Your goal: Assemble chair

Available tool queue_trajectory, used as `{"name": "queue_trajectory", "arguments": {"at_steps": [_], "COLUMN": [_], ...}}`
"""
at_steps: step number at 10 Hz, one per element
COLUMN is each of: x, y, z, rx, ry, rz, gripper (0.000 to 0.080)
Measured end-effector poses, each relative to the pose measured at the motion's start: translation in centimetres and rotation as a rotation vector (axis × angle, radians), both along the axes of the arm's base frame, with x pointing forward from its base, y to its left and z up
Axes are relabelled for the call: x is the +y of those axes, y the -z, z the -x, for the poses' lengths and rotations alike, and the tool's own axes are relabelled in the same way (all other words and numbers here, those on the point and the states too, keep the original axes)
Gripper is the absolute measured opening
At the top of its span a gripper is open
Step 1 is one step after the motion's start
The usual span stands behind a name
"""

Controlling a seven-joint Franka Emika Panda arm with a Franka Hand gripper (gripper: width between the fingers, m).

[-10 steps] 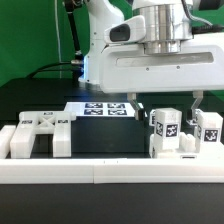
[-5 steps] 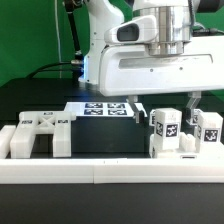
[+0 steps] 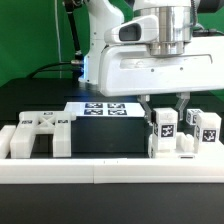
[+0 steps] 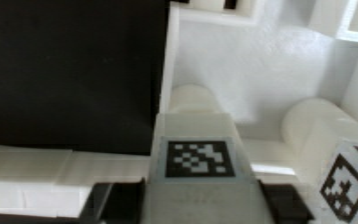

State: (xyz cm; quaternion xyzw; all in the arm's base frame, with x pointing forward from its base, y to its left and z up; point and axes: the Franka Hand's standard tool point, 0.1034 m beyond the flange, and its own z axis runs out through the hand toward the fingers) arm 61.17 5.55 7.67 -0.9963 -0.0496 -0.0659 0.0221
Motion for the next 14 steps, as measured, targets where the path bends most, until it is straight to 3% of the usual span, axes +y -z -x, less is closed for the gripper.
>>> {"name": "queue_trajectory", "arguments": {"at_steps": [2, 6, 14], "x": [-0.01, 0.01, 0.85], "y": [0.01, 0.09, 0.08], "z": [0.0, 0.04, 0.05], "rx": [0.003, 0.017, 0.063], "ry": [0.06, 0.495, 1.254], "rz": [-0.01, -0.087, -0.191], "gripper": [0.0289, 0.029, 0.0291]}}
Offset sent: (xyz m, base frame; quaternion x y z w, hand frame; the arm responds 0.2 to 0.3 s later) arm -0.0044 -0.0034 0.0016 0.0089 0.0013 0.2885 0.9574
